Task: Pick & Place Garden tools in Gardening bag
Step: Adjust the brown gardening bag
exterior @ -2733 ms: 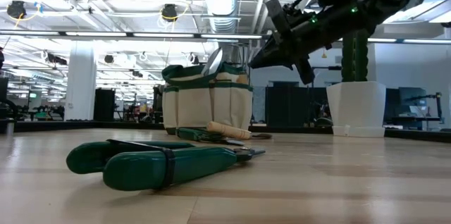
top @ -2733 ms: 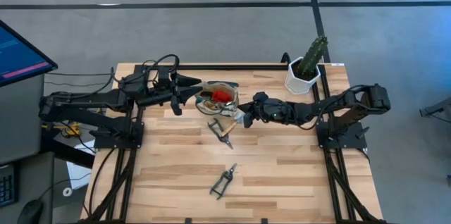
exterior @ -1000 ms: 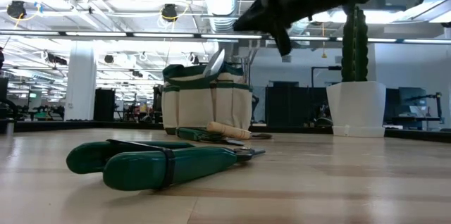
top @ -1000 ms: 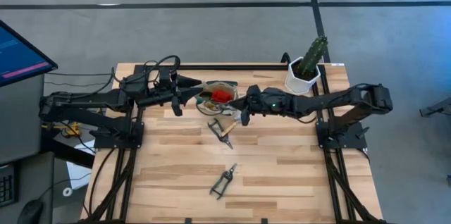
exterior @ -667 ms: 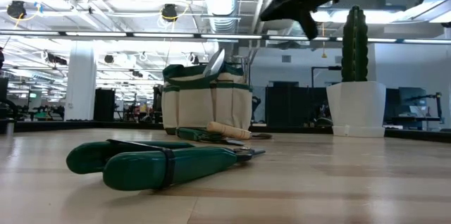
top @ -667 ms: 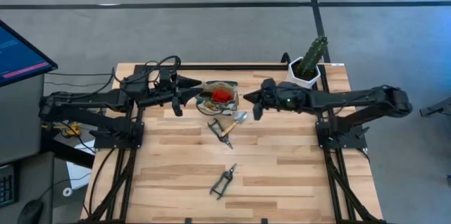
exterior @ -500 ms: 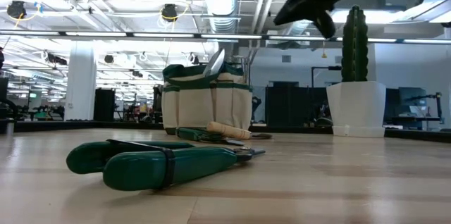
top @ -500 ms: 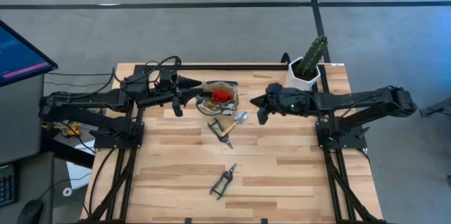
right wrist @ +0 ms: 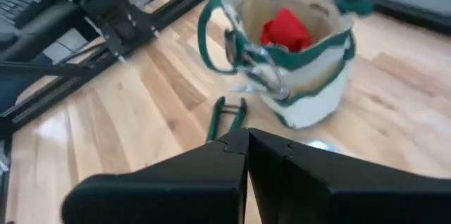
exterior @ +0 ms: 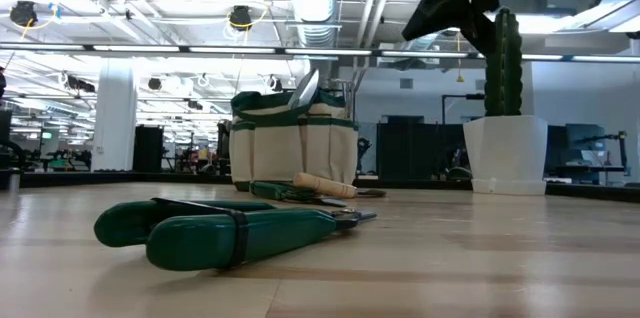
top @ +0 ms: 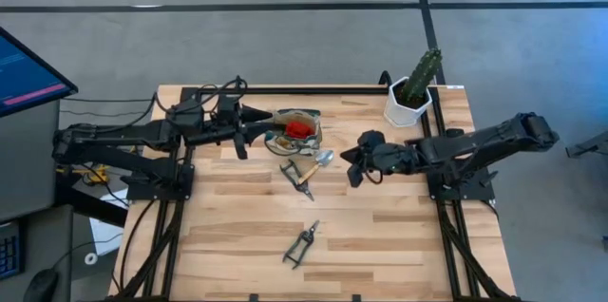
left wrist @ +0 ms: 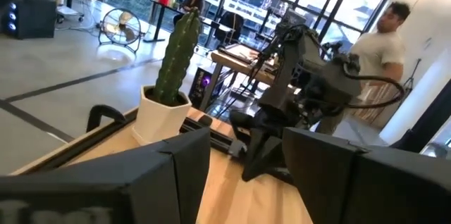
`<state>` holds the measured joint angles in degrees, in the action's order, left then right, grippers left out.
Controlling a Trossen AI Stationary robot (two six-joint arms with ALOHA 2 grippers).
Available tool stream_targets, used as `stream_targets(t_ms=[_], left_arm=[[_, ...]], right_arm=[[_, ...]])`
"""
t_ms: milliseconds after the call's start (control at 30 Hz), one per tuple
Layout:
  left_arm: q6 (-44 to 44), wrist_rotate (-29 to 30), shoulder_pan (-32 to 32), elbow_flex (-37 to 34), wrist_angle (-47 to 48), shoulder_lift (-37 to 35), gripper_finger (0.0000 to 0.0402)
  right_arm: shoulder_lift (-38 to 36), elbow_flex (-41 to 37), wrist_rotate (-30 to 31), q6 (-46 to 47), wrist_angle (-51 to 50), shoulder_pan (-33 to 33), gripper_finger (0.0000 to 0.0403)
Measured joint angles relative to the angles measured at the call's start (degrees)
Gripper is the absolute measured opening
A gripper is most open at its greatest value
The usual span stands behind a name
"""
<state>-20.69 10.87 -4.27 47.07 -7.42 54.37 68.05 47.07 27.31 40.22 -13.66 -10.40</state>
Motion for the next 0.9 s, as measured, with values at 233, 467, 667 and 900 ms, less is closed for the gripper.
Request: stream_targets(t_ms=[233, 467, 667, 900], left_arm=[[4.4, 3.8, -2.4, 0.0, 5.2, 2.0, 0.0156], [4.0, -5.2, -12.9, 0.0, 6.3, 6.8, 0.0096], [3.7, -15.4, -24.1, -0.1, 5.9, 9.4, 0.0014], [3.3, -25.8, -33.1, 0.0, 5.7, 15.6, 0.0003]], right_arm=[[4.4, 0.1, -0.2, 0.5, 4.4, -1.2, 0.0], [10.9, 0.0, -3.9, 0.4, 11.3, -1.2, 0.0], [17.7, 0.0, -5.2, 0.4, 17.9, -1.1, 0.0], [25.1, 0.0, -5.2, 0.4, 28.8, -0.7, 0.0]])
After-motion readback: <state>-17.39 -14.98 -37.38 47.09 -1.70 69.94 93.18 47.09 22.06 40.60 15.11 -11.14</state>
